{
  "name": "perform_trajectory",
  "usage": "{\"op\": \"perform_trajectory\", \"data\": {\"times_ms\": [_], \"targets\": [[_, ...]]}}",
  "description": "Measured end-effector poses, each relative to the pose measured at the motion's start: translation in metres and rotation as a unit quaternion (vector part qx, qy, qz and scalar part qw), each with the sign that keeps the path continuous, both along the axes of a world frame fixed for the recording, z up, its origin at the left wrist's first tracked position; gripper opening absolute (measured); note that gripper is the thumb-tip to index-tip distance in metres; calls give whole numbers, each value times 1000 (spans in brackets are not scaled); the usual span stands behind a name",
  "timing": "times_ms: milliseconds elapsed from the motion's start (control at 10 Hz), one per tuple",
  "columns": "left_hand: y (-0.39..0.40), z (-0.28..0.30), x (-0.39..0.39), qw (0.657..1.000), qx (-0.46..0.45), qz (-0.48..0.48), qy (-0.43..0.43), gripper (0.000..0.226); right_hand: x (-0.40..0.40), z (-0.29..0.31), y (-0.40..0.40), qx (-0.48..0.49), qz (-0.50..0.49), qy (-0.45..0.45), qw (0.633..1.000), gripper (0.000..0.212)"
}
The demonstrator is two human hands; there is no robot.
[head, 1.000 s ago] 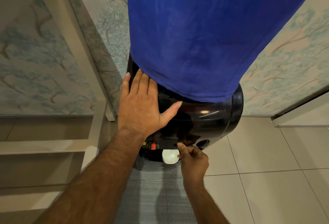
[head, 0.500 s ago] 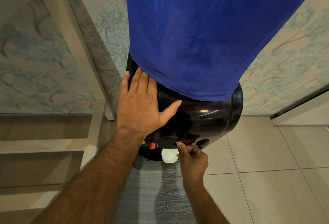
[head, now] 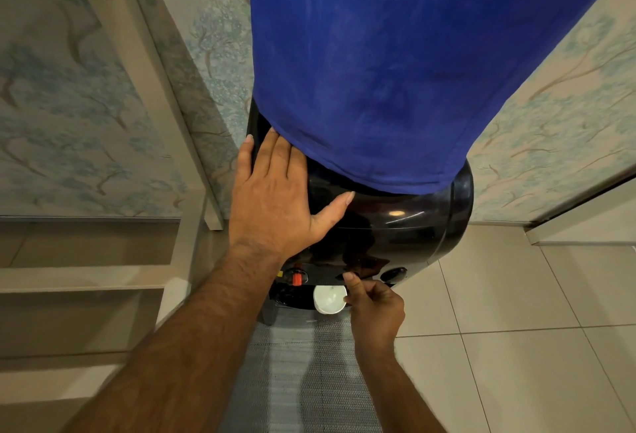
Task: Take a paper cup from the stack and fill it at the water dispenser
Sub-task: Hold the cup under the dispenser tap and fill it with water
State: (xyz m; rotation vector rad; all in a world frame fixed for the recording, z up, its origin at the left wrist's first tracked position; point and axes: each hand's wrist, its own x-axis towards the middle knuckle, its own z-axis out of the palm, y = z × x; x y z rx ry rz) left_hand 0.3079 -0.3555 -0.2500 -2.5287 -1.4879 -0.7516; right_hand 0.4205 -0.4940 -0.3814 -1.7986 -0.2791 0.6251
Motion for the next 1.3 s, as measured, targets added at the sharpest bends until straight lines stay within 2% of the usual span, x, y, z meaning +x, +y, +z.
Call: {"op": "perform_trajectory", "data": {"times_ms": [800,1000,1300], "targets": [[-2,3,0,1000,-7,3,12,97,1,-5,-1,-7,9,-17,1000,30],[-1,3,0,1000,-6,2,9,98,2,-9,-1,6,16,-20,1000,31],[-1,2,0,1000,-1,-2,1,98,4,-27,-24,76,59,-16,995,42]]}}
